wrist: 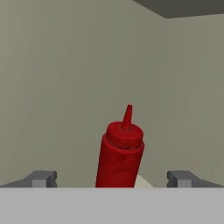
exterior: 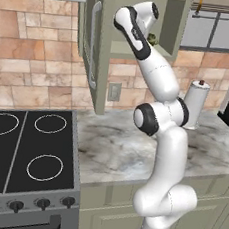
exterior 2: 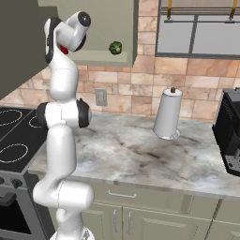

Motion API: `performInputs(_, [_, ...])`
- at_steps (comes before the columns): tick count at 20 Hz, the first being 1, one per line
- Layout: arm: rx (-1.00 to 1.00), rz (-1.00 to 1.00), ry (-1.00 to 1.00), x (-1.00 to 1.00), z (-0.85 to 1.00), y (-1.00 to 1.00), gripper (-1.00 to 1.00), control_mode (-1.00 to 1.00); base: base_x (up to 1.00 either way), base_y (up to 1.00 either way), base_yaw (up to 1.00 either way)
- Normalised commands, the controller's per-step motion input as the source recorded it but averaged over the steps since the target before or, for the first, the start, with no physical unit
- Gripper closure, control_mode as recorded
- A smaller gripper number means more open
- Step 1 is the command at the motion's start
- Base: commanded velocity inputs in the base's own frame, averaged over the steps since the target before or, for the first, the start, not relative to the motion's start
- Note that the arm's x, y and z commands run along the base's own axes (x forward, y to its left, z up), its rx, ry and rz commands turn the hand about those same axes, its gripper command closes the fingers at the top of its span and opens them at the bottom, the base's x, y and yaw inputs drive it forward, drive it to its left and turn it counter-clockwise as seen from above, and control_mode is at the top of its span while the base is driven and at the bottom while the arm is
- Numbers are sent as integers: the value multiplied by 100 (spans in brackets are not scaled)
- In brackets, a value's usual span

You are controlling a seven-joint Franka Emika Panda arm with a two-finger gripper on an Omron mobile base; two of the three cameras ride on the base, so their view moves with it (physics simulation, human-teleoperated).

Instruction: The dining table condiment station is running low on ketchup. Refill the condiment station by opening the cabinet and taking the ketchup from the cabinet and placing it on the dining table.

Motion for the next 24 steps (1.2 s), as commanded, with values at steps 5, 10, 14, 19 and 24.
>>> performInputs(5, [0, 0, 2, 14, 0, 0, -100, -100, 0, 0, 0])
performInputs(10, [0, 0, 6, 35, 0, 12, -100, -100, 0, 0, 0])
performInputs(14, [0, 0, 3, 23, -2, 10, -100, -100, 0, 0, 0])
performInputs(19, [0, 0, 0, 7, -4, 25, -100, -100, 0, 0, 0])
performInputs(24, [0, 1, 0, 5, -9, 53, -100, -100, 0, 0, 0])
